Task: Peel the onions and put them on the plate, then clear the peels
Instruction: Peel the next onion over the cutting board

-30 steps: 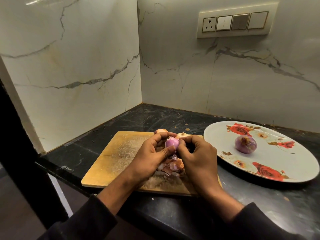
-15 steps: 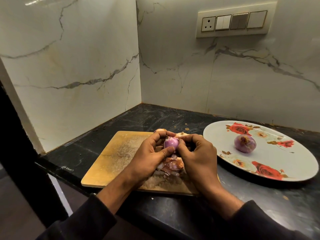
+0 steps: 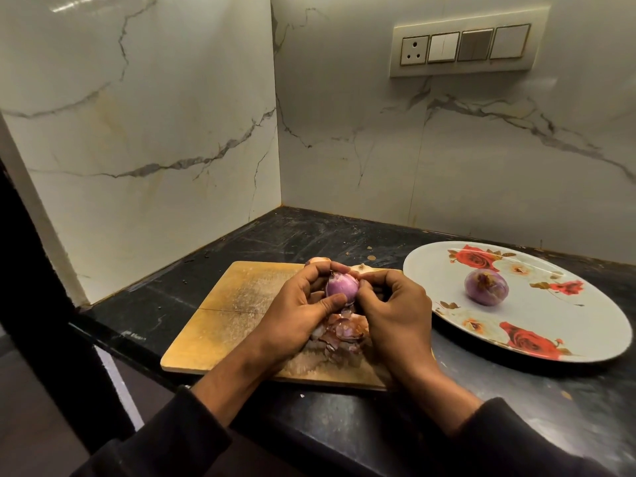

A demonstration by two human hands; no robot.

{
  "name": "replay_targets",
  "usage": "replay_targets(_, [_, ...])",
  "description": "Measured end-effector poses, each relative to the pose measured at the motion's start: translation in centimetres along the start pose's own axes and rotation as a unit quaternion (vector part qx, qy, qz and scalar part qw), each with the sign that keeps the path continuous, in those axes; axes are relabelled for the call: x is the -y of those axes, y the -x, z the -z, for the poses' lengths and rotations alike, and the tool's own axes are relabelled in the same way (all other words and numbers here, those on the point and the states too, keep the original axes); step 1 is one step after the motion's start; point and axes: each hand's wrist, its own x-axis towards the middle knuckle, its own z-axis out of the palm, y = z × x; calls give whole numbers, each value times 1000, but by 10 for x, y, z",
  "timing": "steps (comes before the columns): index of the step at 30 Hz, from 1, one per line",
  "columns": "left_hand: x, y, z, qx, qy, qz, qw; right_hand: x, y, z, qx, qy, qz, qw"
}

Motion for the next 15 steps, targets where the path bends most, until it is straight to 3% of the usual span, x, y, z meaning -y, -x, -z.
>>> replay_targets(15, [-2, 0, -1, -19, 62, 50, 997, -7, -2, 1, 10, -90, -39, 995])
